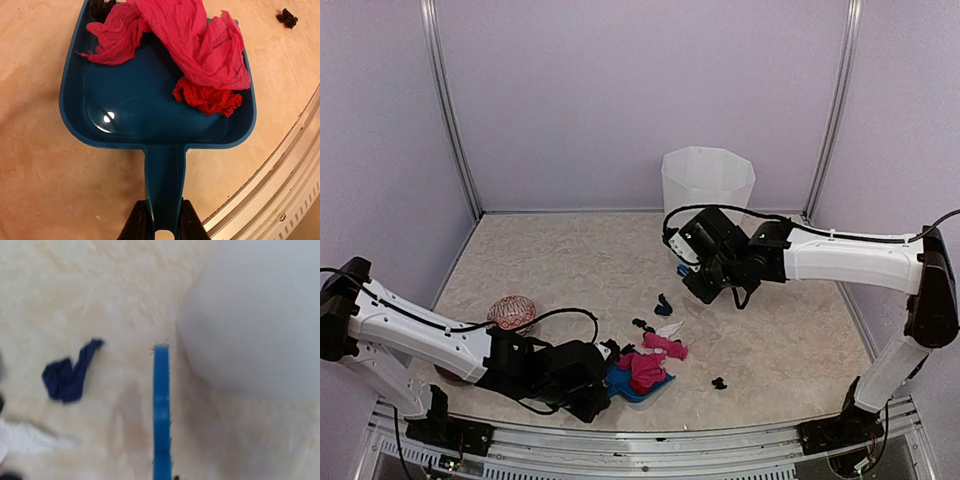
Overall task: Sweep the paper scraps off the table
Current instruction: Sweep the paper scraps into the dustpan.
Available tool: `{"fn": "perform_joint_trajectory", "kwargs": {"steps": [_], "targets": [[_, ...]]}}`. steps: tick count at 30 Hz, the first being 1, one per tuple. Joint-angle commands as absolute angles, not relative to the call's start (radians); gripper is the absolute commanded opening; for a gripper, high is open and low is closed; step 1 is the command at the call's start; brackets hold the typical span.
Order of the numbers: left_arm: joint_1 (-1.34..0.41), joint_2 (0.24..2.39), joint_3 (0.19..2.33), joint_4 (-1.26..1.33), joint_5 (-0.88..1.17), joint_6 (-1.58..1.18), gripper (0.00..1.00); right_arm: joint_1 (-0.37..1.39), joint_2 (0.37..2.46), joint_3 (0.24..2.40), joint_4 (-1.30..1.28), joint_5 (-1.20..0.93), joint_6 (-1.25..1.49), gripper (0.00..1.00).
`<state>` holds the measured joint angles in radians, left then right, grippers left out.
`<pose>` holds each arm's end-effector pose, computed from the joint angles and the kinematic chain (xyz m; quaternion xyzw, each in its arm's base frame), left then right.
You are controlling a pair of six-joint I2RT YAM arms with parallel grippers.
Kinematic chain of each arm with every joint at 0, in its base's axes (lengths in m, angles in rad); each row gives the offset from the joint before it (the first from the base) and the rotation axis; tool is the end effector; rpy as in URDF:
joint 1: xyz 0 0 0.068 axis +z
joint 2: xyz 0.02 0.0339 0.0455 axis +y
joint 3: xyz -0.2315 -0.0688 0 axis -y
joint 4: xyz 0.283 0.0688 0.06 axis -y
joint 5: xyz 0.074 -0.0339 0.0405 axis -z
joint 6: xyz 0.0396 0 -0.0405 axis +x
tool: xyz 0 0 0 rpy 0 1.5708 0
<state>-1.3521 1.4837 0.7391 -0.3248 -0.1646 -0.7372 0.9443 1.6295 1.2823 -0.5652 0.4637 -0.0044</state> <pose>0.0721 -0.2944 0.0973 0.2727 0.9264 -0.1738 0.1930 0.2413 0.3032 0.2182 -0.3546 0.8532 -0.0514 0.3790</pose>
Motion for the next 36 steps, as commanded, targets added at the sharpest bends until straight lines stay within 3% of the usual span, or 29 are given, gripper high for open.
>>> {"fn": "perform_joint_trajectory", "kwargs": {"steps": [1, 13, 28, 36], "targets": [[-1.319, 1.466, 0.716, -0.375, -0.175, -0.753, 0.00, 0.927, 1.710, 1.299, -0.418, 0.414, -0.180, 0.00], [-1.232, 1.512, 0.747, -0.324, -0.146, -0.664, 0.00, 0.938, 1.777, 1.301, -0.490, 0.223, -0.217, 0.00], [-1.186, 1.592, 0.762, -0.260, -0.093, -0.613, 0.00, 1.101, 1.737, 1.338, -0.622, 0.030, -0.107, 0.00], [-1.185, 1.599, 0.754, -0.231, -0.101, -0.603, 0.00, 1.120, 1.658, 1.306, -0.618, 0.043, -0.064, 0.00]]}}
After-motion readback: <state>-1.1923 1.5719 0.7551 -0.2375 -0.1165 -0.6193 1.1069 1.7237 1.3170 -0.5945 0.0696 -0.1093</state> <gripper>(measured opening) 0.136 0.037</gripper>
